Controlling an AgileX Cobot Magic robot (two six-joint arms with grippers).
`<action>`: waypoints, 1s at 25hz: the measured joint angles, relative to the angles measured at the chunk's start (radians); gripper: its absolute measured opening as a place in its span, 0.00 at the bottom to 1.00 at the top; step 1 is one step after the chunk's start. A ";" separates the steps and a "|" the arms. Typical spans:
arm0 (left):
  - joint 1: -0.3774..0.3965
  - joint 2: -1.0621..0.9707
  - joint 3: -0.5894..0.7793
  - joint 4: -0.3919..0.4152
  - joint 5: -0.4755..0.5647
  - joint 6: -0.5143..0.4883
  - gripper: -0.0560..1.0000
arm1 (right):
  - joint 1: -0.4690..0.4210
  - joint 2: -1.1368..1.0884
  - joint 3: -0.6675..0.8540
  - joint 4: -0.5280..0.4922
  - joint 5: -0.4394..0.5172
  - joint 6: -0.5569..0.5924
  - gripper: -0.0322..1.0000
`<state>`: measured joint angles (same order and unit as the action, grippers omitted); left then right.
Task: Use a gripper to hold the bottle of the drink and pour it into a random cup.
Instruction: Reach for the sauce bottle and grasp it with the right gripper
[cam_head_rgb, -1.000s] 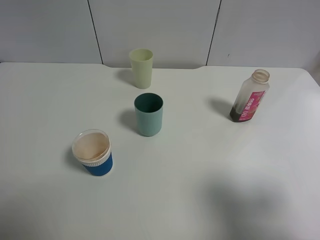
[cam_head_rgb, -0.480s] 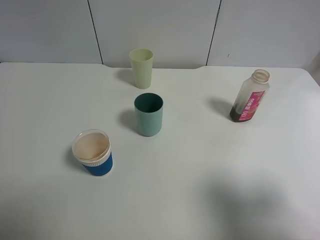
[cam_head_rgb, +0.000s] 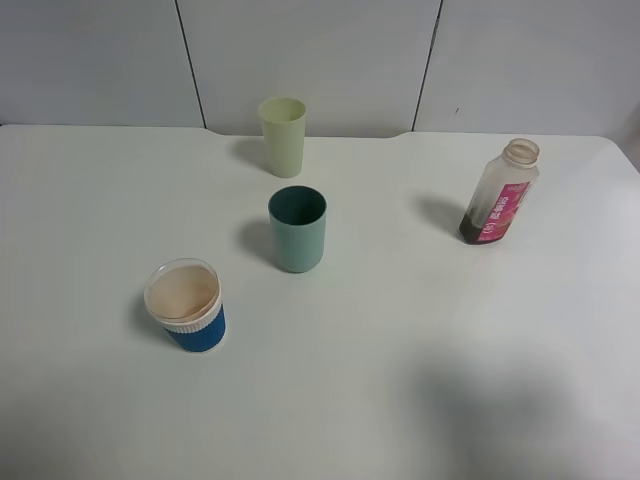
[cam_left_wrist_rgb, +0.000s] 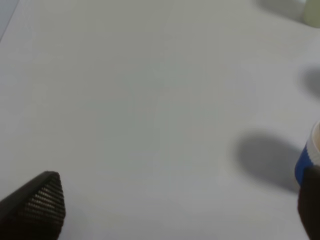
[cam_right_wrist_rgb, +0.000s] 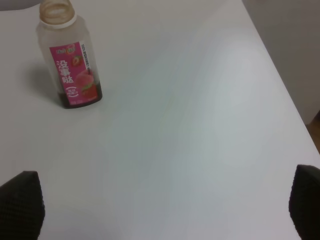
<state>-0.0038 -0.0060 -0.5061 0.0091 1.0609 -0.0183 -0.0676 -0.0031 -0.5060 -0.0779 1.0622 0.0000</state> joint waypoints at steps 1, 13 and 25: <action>0.000 0.000 0.000 0.000 0.000 0.000 0.93 | 0.000 0.000 0.000 0.000 0.000 0.000 0.97; 0.000 0.000 0.000 0.000 0.000 0.000 0.93 | 0.000 0.000 0.000 0.000 0.000 0.000 0.97; 0.000 0.000 0.000 0.000 0.000 0.000 0.93 | 0.063 0.000 0.000 0.000 0.000 0.000 0.97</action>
<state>-0.0038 -0.0060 -0.5061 0.0091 1.0609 -0.0183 -0.0043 -0.0031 -0.5060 -0.0779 1.0622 0.0000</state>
